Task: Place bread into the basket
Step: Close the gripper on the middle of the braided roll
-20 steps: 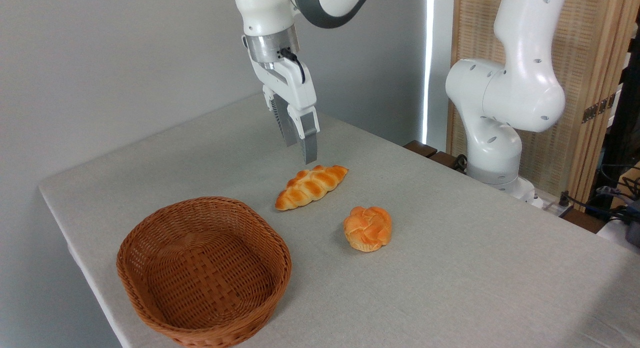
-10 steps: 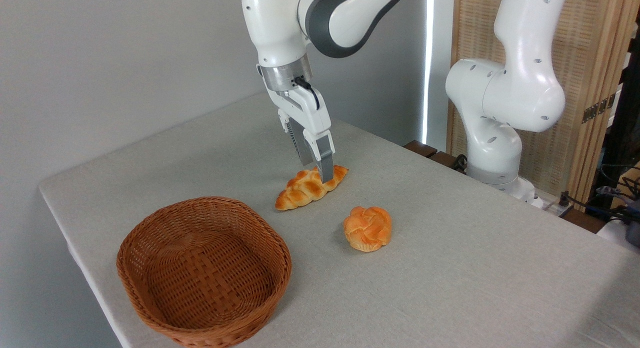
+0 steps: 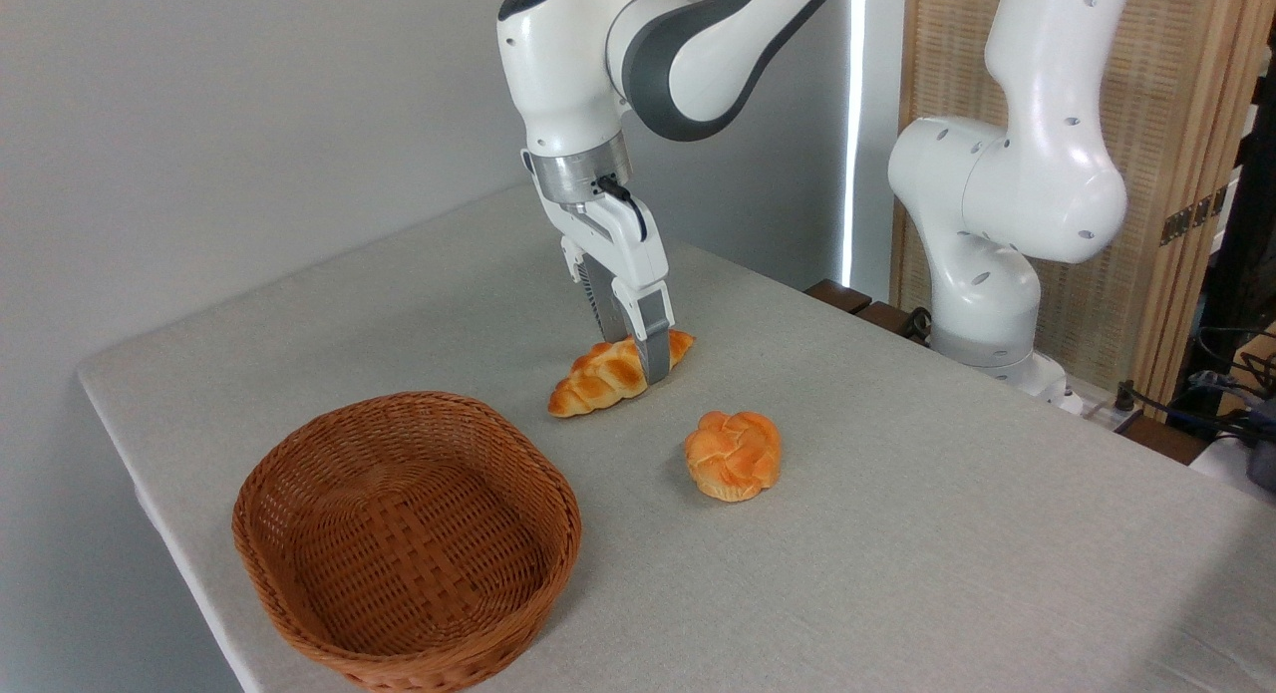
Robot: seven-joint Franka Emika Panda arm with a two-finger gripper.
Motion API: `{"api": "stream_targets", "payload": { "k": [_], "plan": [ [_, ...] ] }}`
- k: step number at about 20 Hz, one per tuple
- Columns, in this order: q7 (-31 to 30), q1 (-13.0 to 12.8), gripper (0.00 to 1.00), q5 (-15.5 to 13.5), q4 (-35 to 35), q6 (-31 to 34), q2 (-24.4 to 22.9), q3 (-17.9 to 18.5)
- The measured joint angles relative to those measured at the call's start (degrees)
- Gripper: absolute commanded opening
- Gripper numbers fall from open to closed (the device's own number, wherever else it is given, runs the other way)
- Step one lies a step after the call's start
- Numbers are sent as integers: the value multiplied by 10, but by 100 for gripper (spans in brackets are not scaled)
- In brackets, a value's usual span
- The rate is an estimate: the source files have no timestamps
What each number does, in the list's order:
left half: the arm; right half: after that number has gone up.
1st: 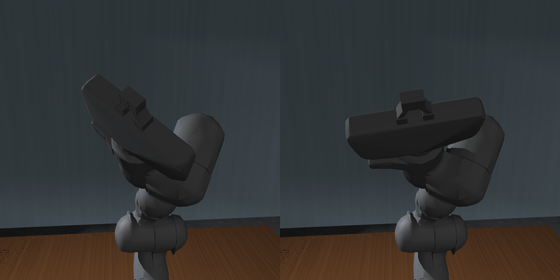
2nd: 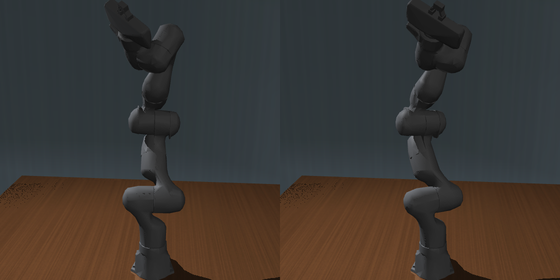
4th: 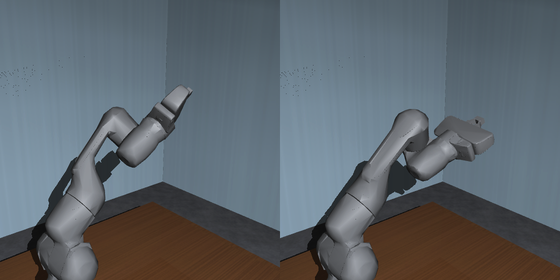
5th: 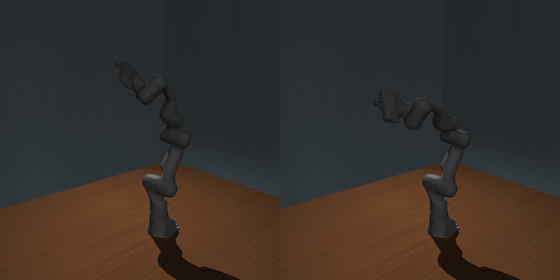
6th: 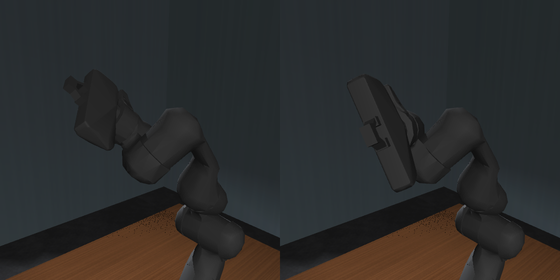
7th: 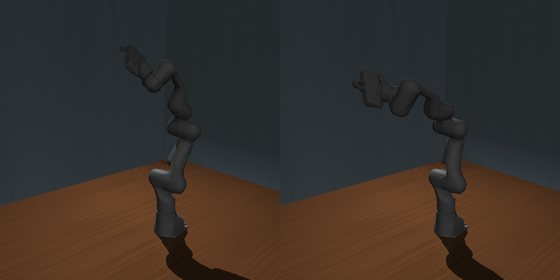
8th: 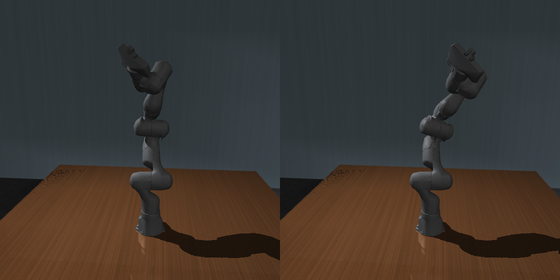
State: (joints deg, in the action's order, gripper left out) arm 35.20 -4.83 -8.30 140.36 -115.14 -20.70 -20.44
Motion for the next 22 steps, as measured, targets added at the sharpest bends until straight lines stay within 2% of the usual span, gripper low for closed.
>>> {"api": "stream_targets", "payload": {
  "k": [2, 6, 7, 8, 9, 22],
  "plan": [
    [0, 0, 99, 0, 1, -6, 0, 0],
    [0, 0, 77, 0, 3, -8, 2, 0],
    [0, 0, 65, 0, 3, -8, 3, 0],
    [0, 0, 33, -1, 3, -8, 3, 0],
    [0, 0, 25, -2, 3, -8, 3, 0],
    [8, 0, 26, -6, 3, -13, 4, -1]
  ]
}}
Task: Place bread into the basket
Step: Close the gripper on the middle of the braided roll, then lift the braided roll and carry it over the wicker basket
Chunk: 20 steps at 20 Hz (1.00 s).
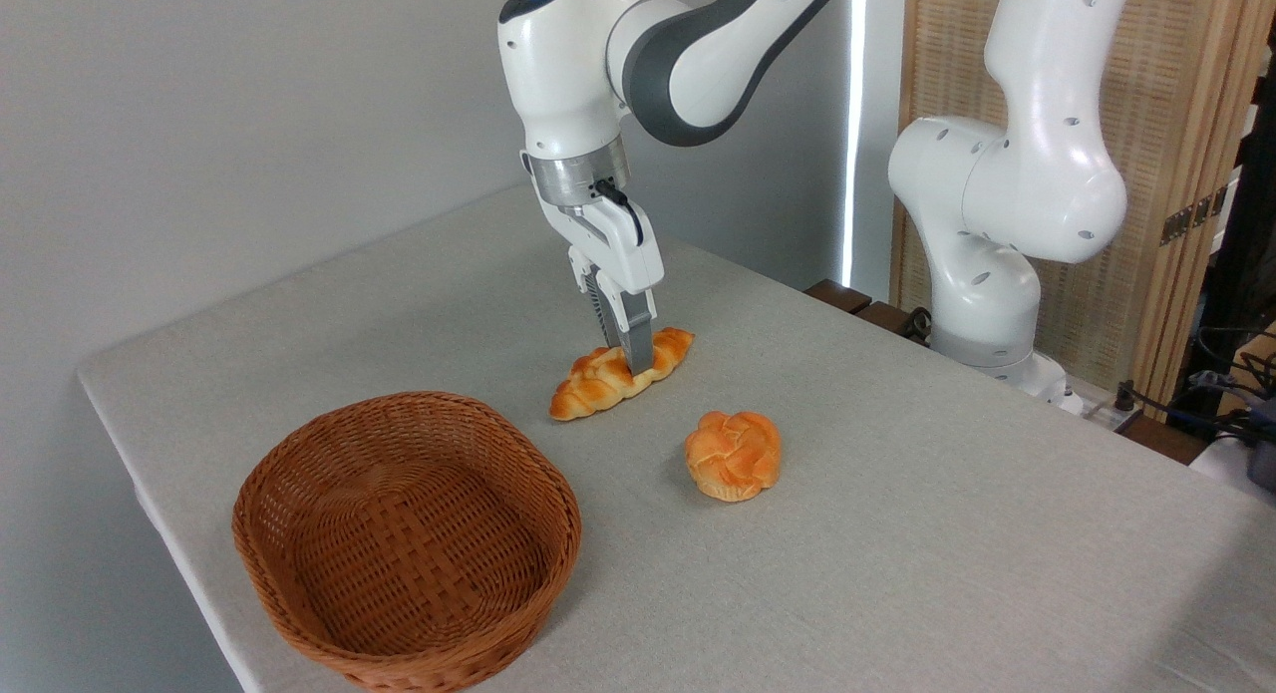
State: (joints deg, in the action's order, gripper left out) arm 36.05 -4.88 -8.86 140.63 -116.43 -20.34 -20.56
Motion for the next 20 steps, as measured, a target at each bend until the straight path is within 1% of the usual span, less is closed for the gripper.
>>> {"api": "stream_targets", "payload": {
  "k": [6, 9, 12, 14, 17, 19, 20],
  "plan": [
    [0, 0, 25, 0, -1, -1, 0, 0],
    [0, 0, 25, 0, -12, -1, -1, 0],
    [0, 0, 25, 0, -51, 3, -2, 0],
    [0, 1, 25, -3, -89, 23, -2, 1],
    [0, 2, 25, -27, -139, 44, -2, 10],
    [0, 3, 25, -29, -164, 47, 12, 20],
    [0, 3, 25, -29, -178, 47, 26, 24]
  ]
}}
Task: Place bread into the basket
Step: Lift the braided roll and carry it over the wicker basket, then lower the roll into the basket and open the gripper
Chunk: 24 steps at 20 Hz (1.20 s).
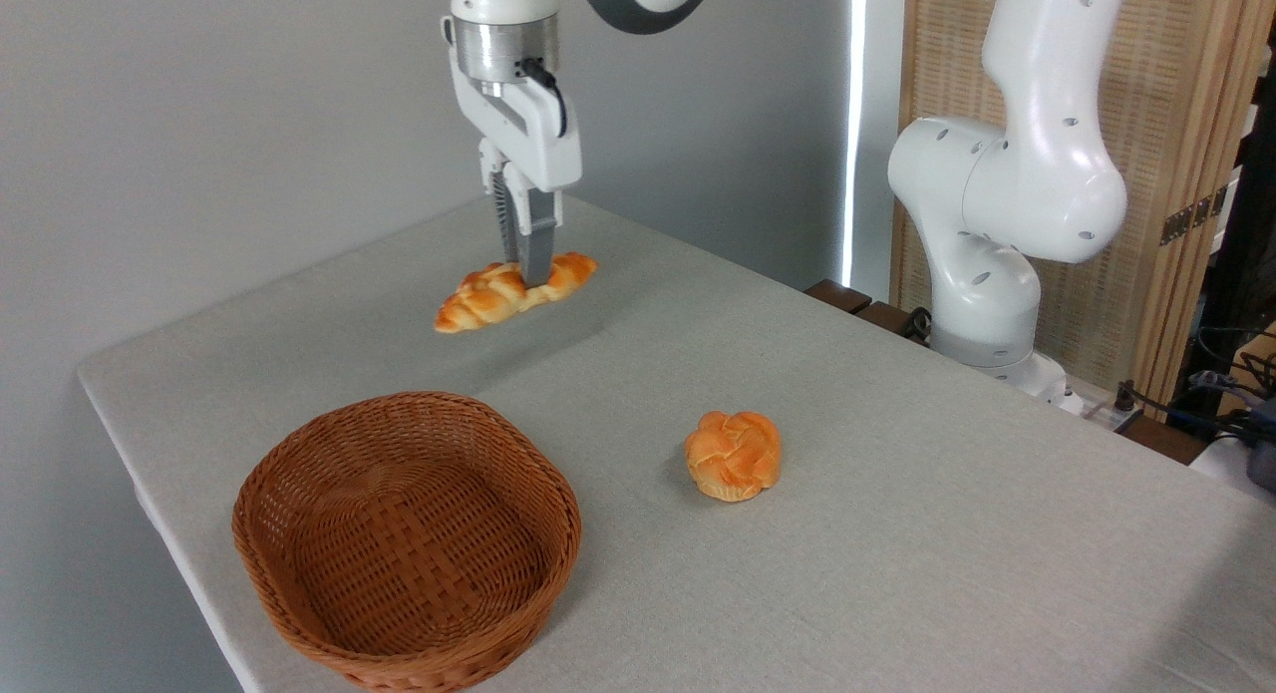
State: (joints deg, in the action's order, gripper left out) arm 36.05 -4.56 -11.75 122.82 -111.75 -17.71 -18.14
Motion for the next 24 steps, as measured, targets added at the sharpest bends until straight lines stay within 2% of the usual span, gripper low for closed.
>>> {"api": "stream_targets", "payload": {
  "k": [9, 13, 18, 24],
  "plan": [
    [5, 6, 25, 1, -191, -3, 211, 72],
    [7, 6, 27, 11, -264, -4, 283, 83],
    [7, 7, 49, 35, -291, -27, 325, 83],
    [7, 6, 68, 53, -291, -30, 333, 83]
  ]
}}
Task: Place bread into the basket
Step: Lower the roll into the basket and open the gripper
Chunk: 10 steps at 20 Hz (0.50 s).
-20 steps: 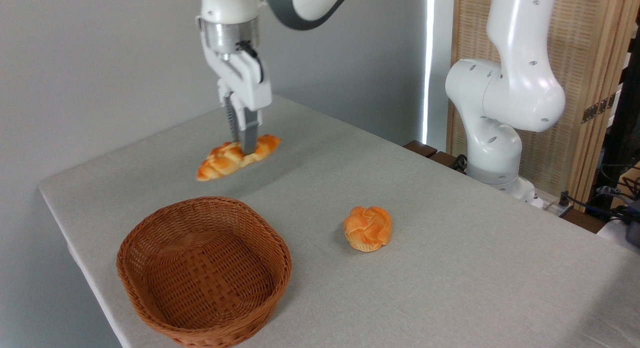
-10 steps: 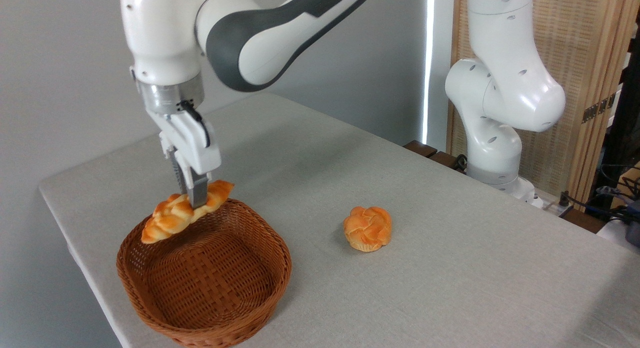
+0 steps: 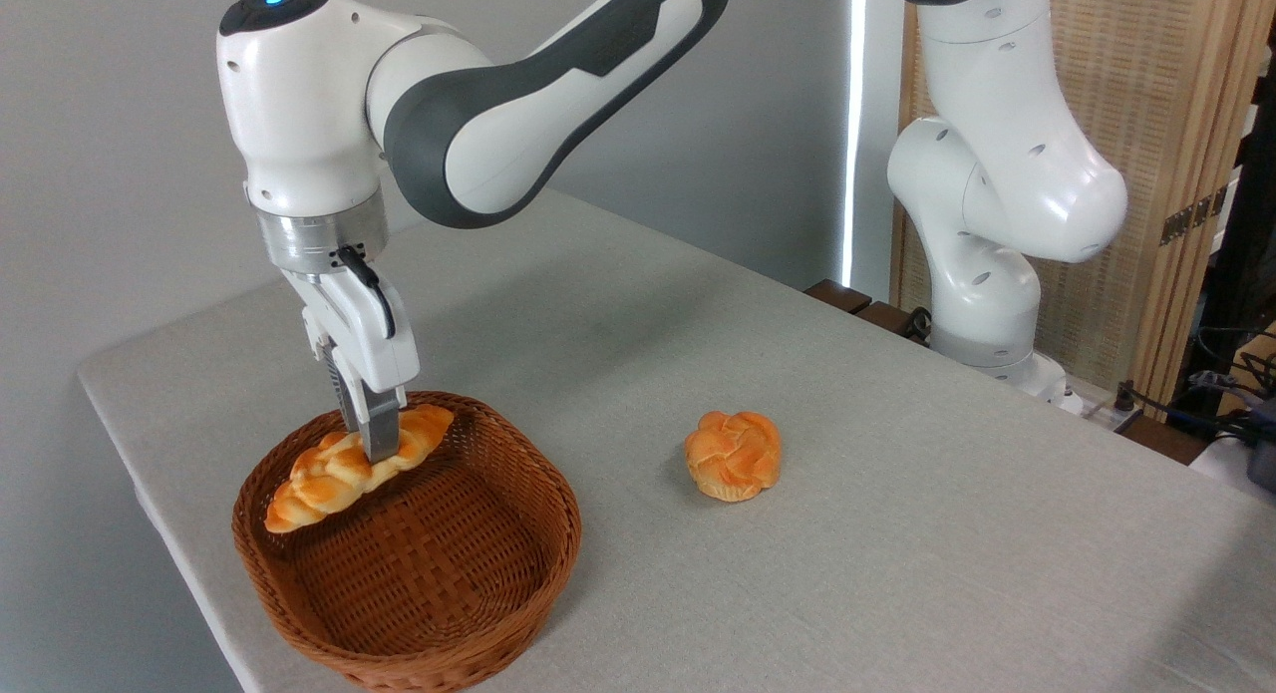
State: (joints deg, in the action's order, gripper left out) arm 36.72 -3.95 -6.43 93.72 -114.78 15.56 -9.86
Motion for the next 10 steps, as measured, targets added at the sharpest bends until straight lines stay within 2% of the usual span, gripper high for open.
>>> {"api": "stream_targets", "payload": {
  "k": [2, 4, 6, 8, 10],
  "plan": [
    [0, 0, 71, 0, 0, 0, 0, 0],
    [0, 0, 84, 0, 0, 0, 0, 0],
    [0, 0, 87, 1, 0, 0, 1, 0],
    [0, 0, 100, 1, 0, 0, 1, 0],
    [0, 0, 100, 1, 0, 0, 1, 0]
  ]
}}
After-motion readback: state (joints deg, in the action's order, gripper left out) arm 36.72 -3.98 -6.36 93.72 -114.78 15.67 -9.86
